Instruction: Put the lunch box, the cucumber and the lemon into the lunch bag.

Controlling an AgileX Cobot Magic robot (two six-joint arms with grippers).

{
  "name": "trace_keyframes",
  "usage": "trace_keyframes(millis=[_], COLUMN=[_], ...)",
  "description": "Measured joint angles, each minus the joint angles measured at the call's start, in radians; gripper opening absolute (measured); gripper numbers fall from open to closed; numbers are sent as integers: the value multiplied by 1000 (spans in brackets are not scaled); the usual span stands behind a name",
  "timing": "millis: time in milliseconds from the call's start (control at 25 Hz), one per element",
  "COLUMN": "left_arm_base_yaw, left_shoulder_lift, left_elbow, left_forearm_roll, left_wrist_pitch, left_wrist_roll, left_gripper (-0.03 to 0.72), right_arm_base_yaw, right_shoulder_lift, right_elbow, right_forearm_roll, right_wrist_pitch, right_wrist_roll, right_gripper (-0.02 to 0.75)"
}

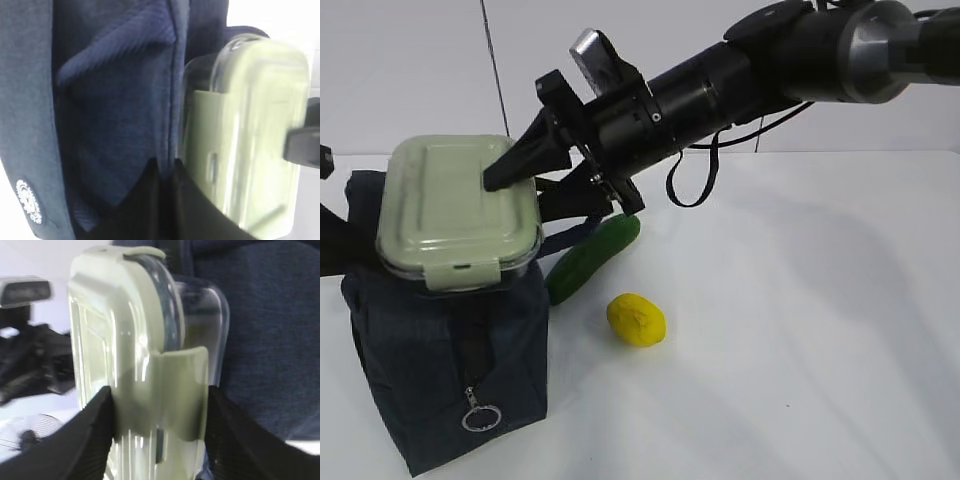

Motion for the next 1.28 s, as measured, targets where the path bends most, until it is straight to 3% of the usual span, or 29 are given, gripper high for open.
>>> trace_keyframes(millis=[280,800,1000,1280], left_arm_base_yaw=[0,0,0,0], left_shoulder_lift=[0,0,0,0], left_elbow=[0,0,0,0], left_forearm_roll=[-21,-70,-72,-73], left_wrist_pitch=[4,21,21,21], left_wrist_roll=[2,24,29,35], left_gripper=[-6,-6,-6,-6], right_arm_base_yaw=[0,34,76,141], right_shoulder_lift=[0,17,27,90], right_elbow=[-42,-54,-123,-254], right_forearm_roll=[-206,-335,-434,-473], right_wrist_pitch=[6,-46,-68,-68], right_wrist_roll=[48,87,141,176], right_gripper=[405,405,405,405])
